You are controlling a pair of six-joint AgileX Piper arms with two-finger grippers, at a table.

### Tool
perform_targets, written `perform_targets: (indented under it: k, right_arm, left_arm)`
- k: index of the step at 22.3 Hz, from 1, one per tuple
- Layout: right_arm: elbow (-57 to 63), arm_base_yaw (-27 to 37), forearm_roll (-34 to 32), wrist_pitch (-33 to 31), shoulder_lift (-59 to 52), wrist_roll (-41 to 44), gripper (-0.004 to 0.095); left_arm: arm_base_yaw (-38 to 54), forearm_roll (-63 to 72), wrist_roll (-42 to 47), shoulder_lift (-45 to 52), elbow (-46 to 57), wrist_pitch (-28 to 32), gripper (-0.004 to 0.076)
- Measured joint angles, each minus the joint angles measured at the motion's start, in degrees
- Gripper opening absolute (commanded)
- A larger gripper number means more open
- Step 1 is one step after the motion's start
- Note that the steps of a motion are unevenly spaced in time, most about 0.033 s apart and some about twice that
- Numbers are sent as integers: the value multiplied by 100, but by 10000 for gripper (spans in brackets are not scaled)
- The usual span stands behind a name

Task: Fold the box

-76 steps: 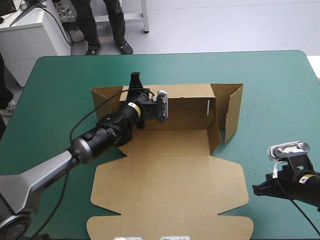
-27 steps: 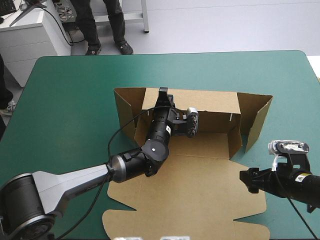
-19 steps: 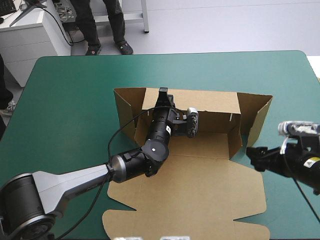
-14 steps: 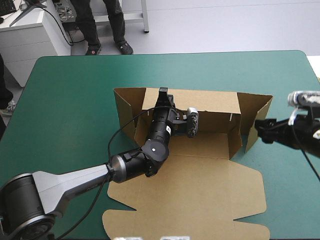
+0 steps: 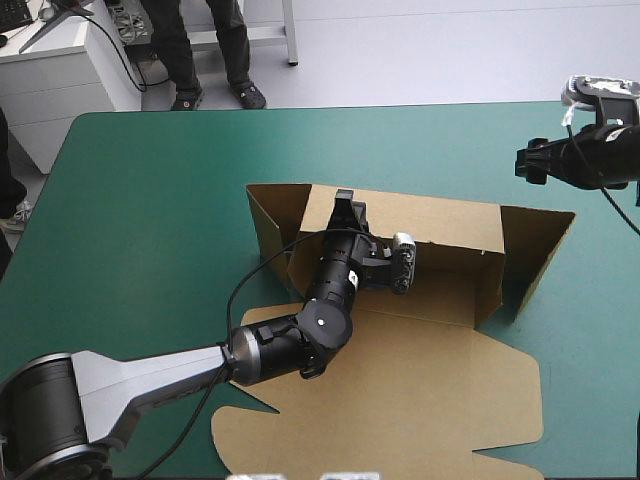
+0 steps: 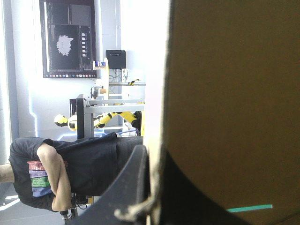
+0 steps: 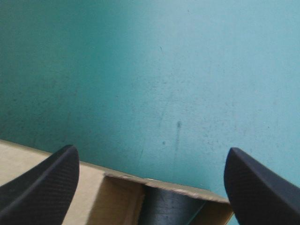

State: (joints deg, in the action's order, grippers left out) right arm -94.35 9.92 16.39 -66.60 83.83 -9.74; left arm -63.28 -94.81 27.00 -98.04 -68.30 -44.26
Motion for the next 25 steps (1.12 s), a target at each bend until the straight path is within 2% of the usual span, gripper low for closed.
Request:
perform_targets:
  k: [3,10,16,25]
  right_arm:
    - [-29,-3,-511,-111,514,169,769]
    - [40,-3,-574,-363,1005,56,767]
    - [1177,-7,-450,-399,346,-394,762]
    - [2018,-7,-205,-105,-583,-818,698]
  left_arm:
    - [0,0,34,0,0,-22,-8]
    - [0,0,50,0,4,-22,-8]
    - [0,12,56,0,4,-40,-8]
    - [0,21,56,0,4,-40,-8]
